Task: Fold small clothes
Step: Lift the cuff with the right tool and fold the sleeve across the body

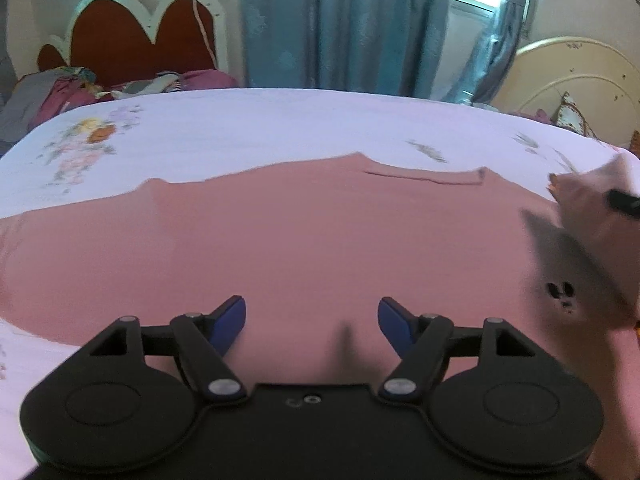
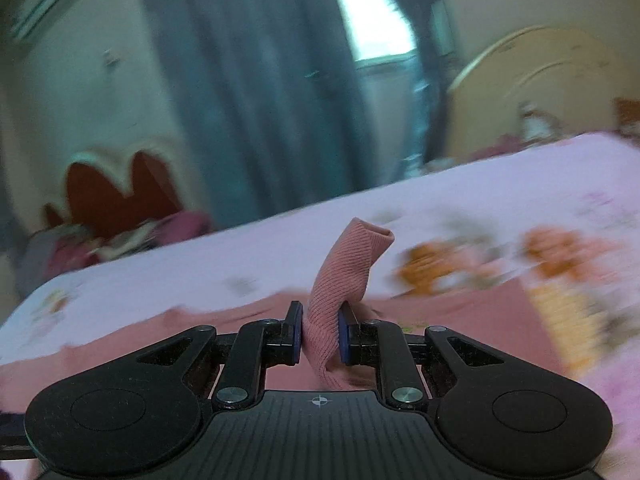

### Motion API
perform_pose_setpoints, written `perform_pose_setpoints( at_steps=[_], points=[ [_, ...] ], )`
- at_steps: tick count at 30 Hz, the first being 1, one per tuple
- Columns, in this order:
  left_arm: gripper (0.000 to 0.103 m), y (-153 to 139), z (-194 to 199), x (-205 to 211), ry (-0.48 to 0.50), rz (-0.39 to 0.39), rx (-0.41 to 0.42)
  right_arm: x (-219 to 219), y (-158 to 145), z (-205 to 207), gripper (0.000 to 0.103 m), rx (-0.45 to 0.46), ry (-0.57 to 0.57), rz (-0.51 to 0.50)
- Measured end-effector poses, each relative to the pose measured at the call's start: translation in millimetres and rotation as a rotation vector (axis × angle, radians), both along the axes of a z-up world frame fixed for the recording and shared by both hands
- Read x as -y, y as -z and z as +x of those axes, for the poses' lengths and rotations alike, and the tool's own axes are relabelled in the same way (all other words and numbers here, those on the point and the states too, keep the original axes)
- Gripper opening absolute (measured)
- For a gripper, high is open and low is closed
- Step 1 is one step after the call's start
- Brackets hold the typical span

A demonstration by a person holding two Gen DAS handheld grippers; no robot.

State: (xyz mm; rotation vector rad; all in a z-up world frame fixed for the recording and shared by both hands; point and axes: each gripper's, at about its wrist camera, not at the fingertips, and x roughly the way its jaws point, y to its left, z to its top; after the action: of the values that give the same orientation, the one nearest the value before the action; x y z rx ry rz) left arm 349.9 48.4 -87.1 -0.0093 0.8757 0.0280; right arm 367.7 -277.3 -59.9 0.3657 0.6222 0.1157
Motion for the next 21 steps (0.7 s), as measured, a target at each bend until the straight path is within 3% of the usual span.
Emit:
perform_pose_setpoints(
  at_steps=[5, 11, 12, 13, 15, 20, 21],
  points=[
    [0.073, 0.4, -1.4, -24.7, -0.017, -0.005, -0.005, -75.1, 33.7, 18.9, 0.017, -0.111, -0.13, 0.03],
    [0.078, 4.9, 2.6, -26.3, 0.019, -0.074, -0.02, -90.8, 44.0, 14.0, 0.019, -0.172, -0.181, 0.018],
    [0.081, 6.4, 5.3, -23.1, 0.034, -0.101, -0.027, -82.3, 40.7, 10.9, 0.025, -0.162, -0.17, 0.011],
    [0.082, 8.4, 7.8, -19.2, 0.045, -0.134, -0.036, -72.8, 39.8, 4.5, 0.046, -0.151, -0.152, 0.0],
    [0.082, 14.3, 17.9, -7.1, 0.069, -0.209, -0.063, -53.7, 35.6, -10.7, 0.072, -0.12, -0.097, -0.039],
    [0.08, 37.4, 43.7, 33.4, 0.127, -0.314, -0.119, 2.5, 33.7, -40.9, 0.072, -0.116, 0.024, -0.166],
    [0.076, 42.5, 48.0, 40.1, 0.139, -0.324, -0.126, 14.2, 35.8, -47.0, 0.072, -0.126, 0.047, -0.177]
  ],
)
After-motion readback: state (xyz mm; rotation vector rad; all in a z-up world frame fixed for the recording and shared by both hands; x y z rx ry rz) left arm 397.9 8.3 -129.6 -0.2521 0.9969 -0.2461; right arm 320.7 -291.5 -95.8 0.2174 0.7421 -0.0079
